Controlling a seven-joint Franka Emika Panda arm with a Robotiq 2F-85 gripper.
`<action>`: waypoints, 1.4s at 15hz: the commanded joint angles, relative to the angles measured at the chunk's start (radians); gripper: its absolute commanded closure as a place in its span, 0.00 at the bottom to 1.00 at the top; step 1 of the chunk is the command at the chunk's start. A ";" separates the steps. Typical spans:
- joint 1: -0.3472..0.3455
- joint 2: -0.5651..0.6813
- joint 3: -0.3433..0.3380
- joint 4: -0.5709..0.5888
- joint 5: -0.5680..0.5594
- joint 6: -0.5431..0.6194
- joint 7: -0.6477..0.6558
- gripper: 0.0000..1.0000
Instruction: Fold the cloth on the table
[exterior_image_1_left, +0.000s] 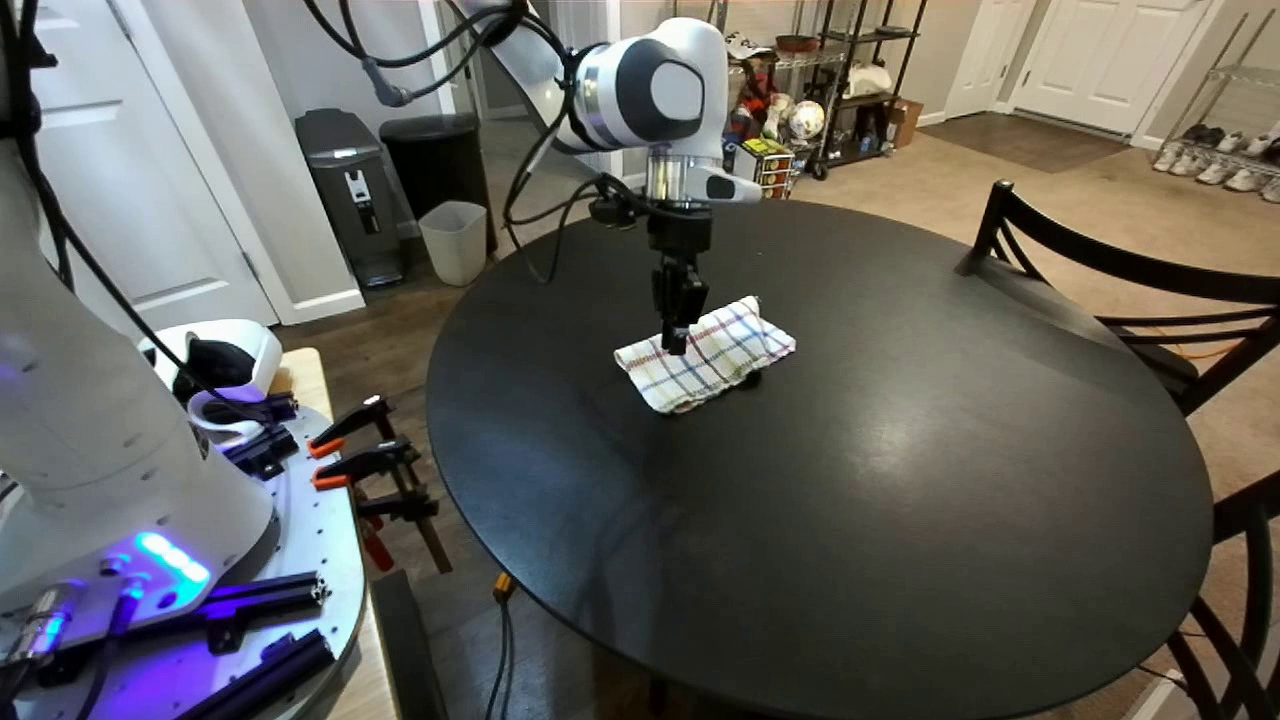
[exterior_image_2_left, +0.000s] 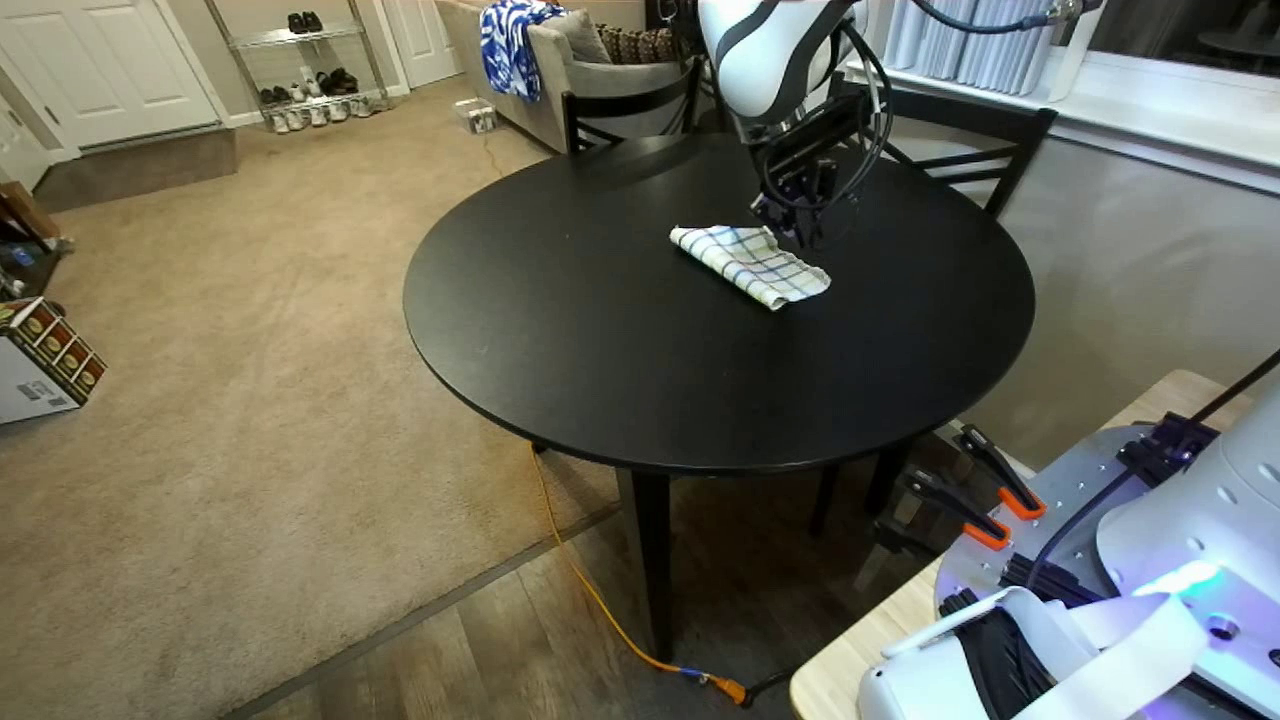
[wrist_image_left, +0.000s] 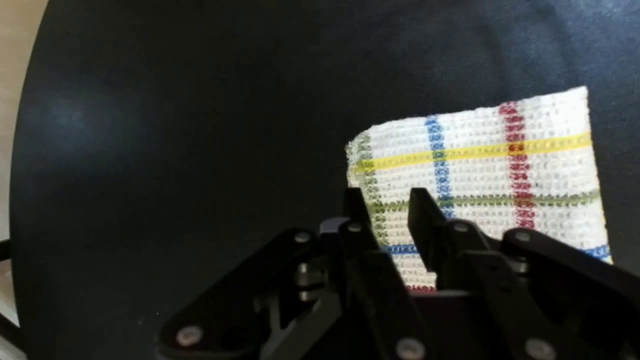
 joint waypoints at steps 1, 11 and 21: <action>0.001 -0.020 0.013 0.002 0.021 0.021 -0.033 0.42; 0.045 -0.023 0.084 -0.003 0.060 0.154 -0.038 0.00; 0.043 -0.040 0.106 0.003 0.173 0.146 -0.064 0.00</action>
